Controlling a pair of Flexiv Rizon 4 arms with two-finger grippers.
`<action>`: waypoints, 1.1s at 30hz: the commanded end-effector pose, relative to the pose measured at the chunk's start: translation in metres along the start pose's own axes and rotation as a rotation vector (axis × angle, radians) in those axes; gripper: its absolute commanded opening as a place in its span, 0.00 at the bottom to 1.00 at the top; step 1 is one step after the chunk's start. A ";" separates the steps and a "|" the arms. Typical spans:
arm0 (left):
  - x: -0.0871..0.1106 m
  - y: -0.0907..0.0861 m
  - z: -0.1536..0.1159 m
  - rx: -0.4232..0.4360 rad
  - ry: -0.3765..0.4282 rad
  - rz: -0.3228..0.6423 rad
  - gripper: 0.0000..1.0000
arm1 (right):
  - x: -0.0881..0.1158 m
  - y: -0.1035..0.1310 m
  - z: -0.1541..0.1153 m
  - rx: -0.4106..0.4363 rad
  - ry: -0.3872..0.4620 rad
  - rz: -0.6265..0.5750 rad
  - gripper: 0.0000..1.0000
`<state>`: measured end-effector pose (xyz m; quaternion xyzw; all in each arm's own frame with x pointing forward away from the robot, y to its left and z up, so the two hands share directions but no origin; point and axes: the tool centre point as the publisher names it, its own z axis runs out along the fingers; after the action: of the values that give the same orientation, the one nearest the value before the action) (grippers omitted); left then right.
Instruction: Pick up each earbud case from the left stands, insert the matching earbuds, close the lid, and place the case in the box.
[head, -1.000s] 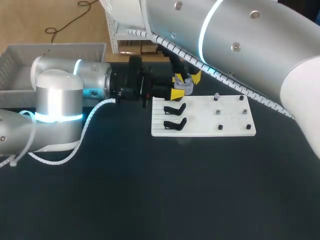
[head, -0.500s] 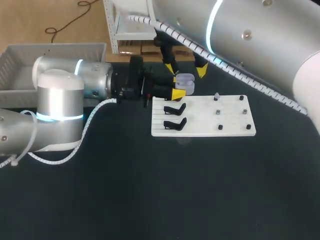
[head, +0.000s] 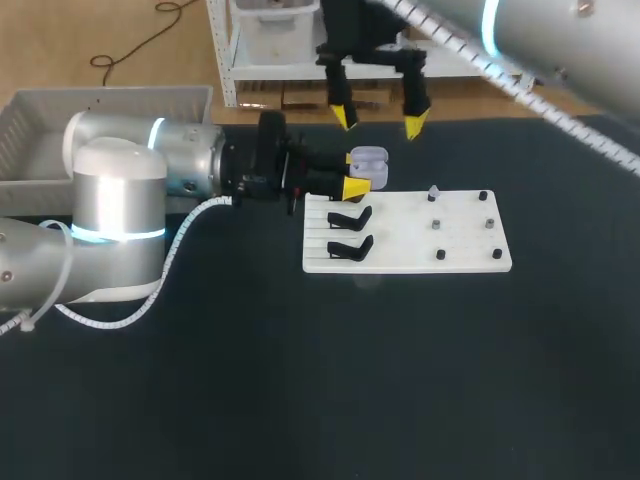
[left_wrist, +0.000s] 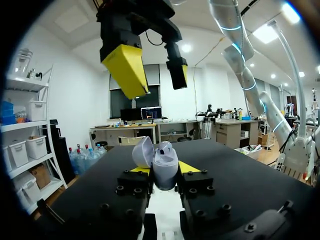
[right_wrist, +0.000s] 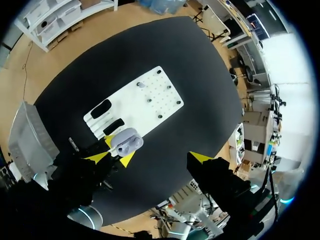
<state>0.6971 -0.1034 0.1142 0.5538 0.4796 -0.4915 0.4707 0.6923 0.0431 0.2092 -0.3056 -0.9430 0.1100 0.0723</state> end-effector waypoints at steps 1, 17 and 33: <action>0.000 -0.001 0.000 -0.003 0.001 0.000 0.00 | 0.007 -0.033 -0.003 -0.383 -0.091 -0.110 1.00; 0.000 -0.001 0.000 -0.003 0.001 0.000 0.00 | -0.060 -0.063 -0.024 -0.746 -0.104 -0.329 1.00; 0.000 -0.001 0.000 -0.003 0.001 0.000 0.00 | -0.135 -0.066 0.038 -0.758 0.004 -0.449 1.00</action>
<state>0.6971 -0.1033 0.1142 0.5538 0.4798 -0.4915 0.4707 0.7522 -0.0893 0.1974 -0.0986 -0.9949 -0.0208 0.0045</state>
